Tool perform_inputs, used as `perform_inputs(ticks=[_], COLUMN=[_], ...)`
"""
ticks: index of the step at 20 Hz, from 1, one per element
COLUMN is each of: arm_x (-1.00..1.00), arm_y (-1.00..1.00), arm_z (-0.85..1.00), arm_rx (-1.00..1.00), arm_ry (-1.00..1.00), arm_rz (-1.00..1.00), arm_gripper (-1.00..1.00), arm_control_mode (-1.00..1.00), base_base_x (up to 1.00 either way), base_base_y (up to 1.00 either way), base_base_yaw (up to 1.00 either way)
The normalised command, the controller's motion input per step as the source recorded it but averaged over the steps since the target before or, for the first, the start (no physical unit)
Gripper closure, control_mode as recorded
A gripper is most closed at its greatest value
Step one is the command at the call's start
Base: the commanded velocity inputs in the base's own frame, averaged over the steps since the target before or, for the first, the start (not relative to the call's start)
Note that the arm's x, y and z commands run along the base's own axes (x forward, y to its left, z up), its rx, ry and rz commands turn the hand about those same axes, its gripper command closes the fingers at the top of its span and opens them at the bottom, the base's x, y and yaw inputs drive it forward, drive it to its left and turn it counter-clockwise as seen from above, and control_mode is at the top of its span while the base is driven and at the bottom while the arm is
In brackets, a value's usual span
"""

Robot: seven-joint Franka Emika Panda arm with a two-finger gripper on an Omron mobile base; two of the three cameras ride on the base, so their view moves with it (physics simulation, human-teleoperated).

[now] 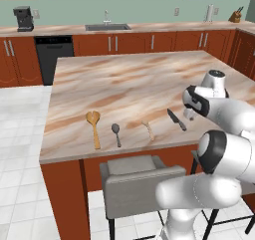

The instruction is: Pick up the metallic utensils from the counter and place them in the open drawer. Make sure not to pick up any wooden utensils.

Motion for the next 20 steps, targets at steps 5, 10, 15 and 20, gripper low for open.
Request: perform_inputs(ticks=[5,10,15,20], arm_x=[0.3,0.36,0.35,0.32], arm_y=[-0.06,-0.03,0.0,0.0], arm_z=[-0.28,-0.23,-0.21,-0.21], arm_rx=[0.0,0.0,0.0,0.0], arm_ry=[0.0,0.0,0.01,0.0], arm_rz=[0.05,0.05,0.07,0.05], arm_gripper=[-1.0,-1.0,-1.0,-1.0], arm_control_mode=[-1.0,-1.0,-1.0,-1.0], base_base_x=[0.0,0.0,0.0,0.0], base_base_y=[0.0,0.0,0.0,0.0], base_base_yaw=[0.0,0.0,0.0,0.0])
